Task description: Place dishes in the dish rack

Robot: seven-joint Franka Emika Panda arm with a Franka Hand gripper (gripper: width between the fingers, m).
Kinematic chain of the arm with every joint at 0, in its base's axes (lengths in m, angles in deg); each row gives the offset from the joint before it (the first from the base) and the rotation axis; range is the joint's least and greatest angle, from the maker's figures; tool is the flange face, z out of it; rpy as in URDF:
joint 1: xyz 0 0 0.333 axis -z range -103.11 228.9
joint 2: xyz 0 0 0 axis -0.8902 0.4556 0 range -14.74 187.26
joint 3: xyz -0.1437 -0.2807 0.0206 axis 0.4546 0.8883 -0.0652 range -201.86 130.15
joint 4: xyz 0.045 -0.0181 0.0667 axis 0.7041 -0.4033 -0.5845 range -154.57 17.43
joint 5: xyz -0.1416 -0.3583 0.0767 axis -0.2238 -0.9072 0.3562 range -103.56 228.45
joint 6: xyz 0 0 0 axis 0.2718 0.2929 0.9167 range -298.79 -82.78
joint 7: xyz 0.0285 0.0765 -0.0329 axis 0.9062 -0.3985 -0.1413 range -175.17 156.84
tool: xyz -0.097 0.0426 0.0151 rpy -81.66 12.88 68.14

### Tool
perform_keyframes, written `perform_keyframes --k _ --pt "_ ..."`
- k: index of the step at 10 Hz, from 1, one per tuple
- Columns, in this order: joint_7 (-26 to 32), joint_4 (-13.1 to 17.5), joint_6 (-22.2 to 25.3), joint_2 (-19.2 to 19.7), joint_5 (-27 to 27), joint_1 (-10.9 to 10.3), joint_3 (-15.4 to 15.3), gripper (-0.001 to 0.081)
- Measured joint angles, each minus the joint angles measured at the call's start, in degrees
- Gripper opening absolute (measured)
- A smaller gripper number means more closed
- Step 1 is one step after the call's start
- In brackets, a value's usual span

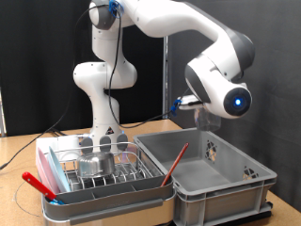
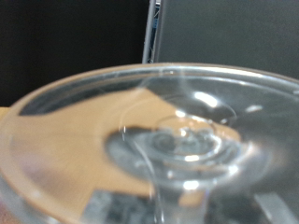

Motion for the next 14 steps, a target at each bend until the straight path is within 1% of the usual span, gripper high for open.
perform_keyframes --k 1,2,3,5,6,7,9,11,12,13,14 --pt "-0.03 -0.15 0.74 -0.94 0.55 0.77 0.01 0.0106" --pt "-0.03 -0.22 0.71 -0.85 0.20 0.68 0.01 0.0106" --pt "0.48 -0.26 2.06 -0.76 -0.10 0.63 -0.04 0.0106" --pt "3.56 -0.24 9.65 -1.48 -2.45 1.15 -0.10 0.0106" --pt "4.72 -0.27 12.87 -2.34 -4.58 1.76 -0.08 0.0106" --pt "5.12 -0.74 14.00 -3.65 -6.67 2.52 0.06 0.0106" --pt "5.00 -3.07 15.87 -6.67 -9.12 4.33 1.05 0.0106" --pt "4.93 -5.84 18.61 -8.63 -11.18 6.25 2.35 0.0106" --pt "5.55 -7.42 19.00 -9.48 -12.45 7.07 2.84 0.0106" --pt "6.41 -9.69 18.73 -11.57 -13.05 8.05 3.03 0.0106" --pt "6.41 -9.67 18.72 -11.47 -13.04 8.00 2.93 0.0106"
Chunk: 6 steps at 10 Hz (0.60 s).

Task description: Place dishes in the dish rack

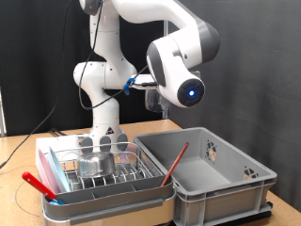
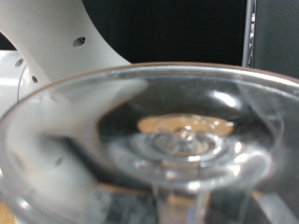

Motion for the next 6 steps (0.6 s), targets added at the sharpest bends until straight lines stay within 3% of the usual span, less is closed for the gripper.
perform_keyframes --k 3,6 --pt "3.57 -2.73 -4.62 -2.14 -7.69 0.06 -0.48 0.0106" --pt "10.83 -7.46 -4.63 -7.32 -11.22 2.47 1.13 0.0106"
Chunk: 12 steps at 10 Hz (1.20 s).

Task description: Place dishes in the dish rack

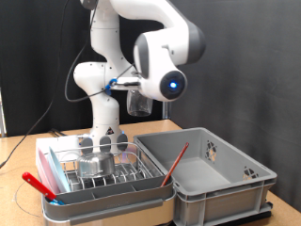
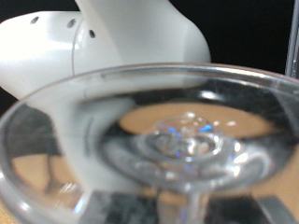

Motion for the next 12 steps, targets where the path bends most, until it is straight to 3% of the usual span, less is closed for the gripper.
perform_keyframes --k 4,7,12 --pt "5.87 -3.66 0.53 -5.51 -5.24 3.42 3.40 0.0106" --pt "9.13 -7.02 0.62 -6.87 -10.58 4.75 5.07 0.0106" --pt "10.70 -11.58 -6.17 -8.93 -12.84 5.97 7.04 0.0106"
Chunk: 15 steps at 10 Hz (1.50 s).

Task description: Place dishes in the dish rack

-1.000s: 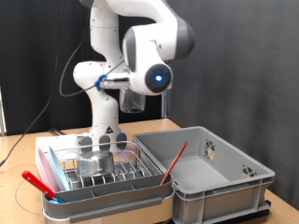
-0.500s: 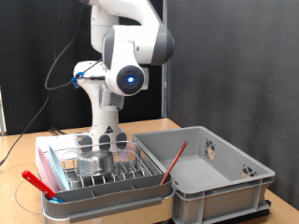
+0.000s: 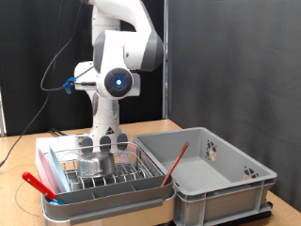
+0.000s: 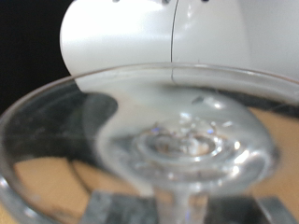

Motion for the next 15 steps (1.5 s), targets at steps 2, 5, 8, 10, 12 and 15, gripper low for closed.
perform_keyframes --k 2,5,8,10,12,15 --pt "0.30 -1.07 -1.66 -0.04 0.00 0.24 0.48 0.0106" --pt "0.47 -2.46 -3.78 0.93 0.00 0.47 0.80 0.0106" --pt "0.23 -3.05 -6.39 2.55 0.00 0.53 0.97 0.0106" --pt "0.02 -3.24 -7.41 3.43 0.00 0.53 0.97 0.0106" --pt "-0.76 -3.71 -9.52 4.52 -0.08 0.52 0.93 0.0106" --pt "-1.66 -3.94 -11.19 6.46 -0.15 0.45 0.88 0.0106"
